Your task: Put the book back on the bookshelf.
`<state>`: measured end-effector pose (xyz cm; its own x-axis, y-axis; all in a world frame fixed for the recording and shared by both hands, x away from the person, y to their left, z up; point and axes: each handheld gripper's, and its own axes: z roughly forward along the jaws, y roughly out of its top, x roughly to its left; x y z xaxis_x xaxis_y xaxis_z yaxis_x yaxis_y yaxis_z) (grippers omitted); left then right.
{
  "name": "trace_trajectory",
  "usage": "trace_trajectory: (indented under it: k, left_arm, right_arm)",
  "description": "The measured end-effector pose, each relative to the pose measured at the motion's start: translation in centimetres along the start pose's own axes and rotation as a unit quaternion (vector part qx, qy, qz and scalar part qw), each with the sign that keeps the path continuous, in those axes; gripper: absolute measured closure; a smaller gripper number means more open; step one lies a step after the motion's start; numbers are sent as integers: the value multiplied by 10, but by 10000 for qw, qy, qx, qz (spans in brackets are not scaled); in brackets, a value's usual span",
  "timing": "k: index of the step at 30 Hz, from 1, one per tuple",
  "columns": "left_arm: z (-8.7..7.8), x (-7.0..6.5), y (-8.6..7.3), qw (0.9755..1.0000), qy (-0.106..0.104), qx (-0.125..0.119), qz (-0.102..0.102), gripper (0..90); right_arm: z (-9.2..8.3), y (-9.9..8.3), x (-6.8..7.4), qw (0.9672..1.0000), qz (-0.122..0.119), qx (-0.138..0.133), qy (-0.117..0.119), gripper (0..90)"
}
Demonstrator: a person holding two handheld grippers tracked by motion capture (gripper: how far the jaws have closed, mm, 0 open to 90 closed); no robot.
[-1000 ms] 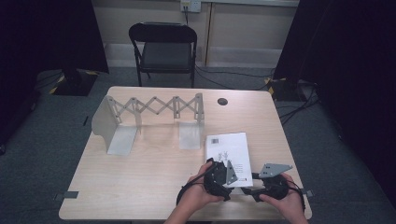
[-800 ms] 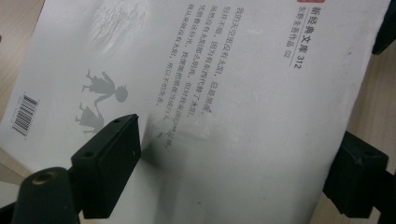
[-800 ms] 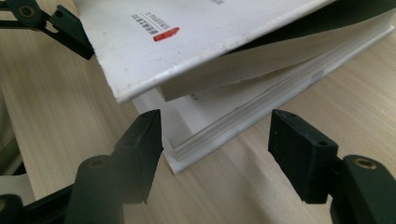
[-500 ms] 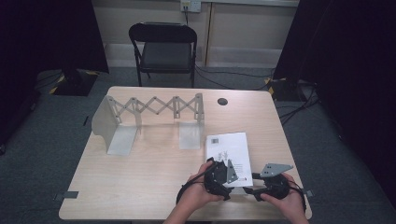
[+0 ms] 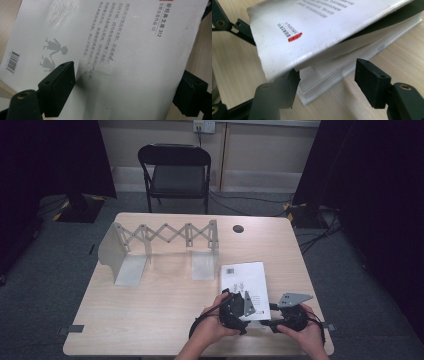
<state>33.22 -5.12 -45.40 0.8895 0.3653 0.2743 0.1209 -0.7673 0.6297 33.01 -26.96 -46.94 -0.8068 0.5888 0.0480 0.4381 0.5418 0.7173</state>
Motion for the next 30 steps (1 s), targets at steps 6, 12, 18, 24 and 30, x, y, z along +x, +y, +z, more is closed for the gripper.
trace_trajectory:
  k: [6, 12, 18, 24, 30]
  left_arm:
    - [0, -1, -1, 9999, 37, -13, 113, 141]
    - [0, 0, -2, 9999, -46, -95, 67, 136]
    - [3, 4, -4, 9997, -108, -194, 75, 82]
    - [7, 3, -3, 9996, -101, -237, 138, 29]
    - [12, 2, -1, 9995, 66, -252, 182, 10]
  right_arm:
    - [3, 2, 3, 9999, -105, 37, -24, 383]
    - [2, 4, 5, 9999, -128, -1, -38, 384]
    - [1, 5, 6, 9999, -104, -15, -56, 384]
    - [1, 6, 6, 9999, -83, -60, -25, 384]
    - [0, 6, 7, 9999, -70, -62, -37, 387]
